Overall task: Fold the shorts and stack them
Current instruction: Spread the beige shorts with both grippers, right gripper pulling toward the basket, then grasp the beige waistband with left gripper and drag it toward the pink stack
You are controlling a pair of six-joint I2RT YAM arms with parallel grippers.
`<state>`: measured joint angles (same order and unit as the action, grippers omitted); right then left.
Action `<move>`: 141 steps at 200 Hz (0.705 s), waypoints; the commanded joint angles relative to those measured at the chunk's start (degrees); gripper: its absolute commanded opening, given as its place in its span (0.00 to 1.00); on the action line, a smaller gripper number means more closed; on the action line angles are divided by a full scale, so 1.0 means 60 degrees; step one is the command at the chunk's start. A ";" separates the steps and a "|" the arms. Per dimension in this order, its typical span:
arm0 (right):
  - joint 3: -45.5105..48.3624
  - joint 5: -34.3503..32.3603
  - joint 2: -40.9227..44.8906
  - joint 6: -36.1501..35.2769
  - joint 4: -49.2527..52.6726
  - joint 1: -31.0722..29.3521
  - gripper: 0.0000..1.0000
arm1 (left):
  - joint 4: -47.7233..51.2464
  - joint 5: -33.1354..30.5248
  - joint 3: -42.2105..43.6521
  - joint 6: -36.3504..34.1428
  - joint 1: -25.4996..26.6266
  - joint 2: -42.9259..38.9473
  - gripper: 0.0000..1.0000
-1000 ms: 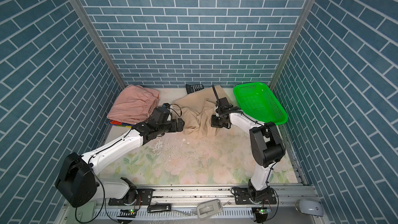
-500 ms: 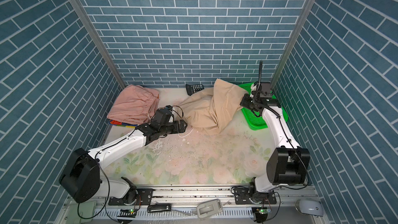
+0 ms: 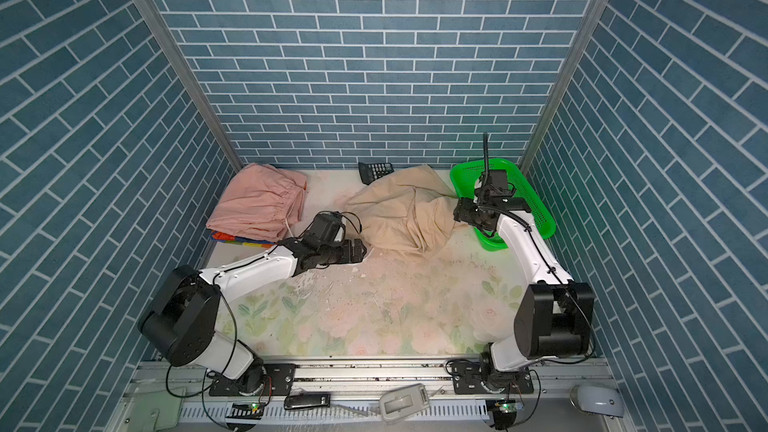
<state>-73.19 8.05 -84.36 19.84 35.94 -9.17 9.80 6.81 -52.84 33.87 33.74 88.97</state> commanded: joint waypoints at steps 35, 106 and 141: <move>0.1470 -0.0628 0.0512 -0.0257 -0.0406 -0.1421 0.99 | -0.0122 0.0199 -0.0759 0.0004 -0.1182 0.0575 1.00; 0.1593 -0.0215 0.0363 -0.0188 -0.0640 -0.1759 0.99 | -0.1532 0.2184 -0.1756 0.0480 -0.2636 0.2768 1.00; 0.1630 -0.0023 0.0393 -0.0131 -0.0806 -0.1764 0.99 | -0.2578 0.3033 -0.1990 0.1144 -0.3002 0.3775 0.76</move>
<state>-63.00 6.74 -82.32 18.17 32.21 -19.51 -0.23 19.73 -63.00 37.78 17.39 108.20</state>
